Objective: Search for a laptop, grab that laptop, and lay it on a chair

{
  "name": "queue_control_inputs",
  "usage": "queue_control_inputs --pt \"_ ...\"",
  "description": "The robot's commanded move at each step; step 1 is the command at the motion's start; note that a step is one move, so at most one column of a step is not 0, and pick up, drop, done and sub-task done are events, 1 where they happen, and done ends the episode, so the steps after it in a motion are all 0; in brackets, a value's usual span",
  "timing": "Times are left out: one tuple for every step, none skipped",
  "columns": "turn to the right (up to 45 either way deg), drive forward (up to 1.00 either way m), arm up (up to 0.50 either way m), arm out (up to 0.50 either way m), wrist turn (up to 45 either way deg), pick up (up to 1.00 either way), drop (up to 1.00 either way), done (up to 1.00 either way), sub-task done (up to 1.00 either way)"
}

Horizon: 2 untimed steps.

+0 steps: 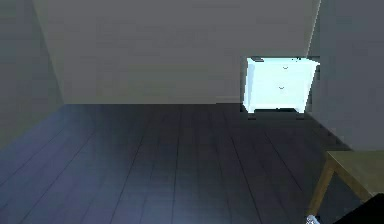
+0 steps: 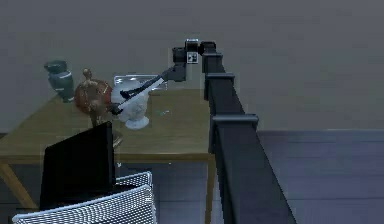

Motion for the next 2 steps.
queue_control_inputs --pt "0.0 0.0 0.0 -0.1 0.0 0.0 0.0 0.0 0.0" --pt "0.0 0.0 0.0 0.0 0.0 0.0 0.0 1.0 0.0"
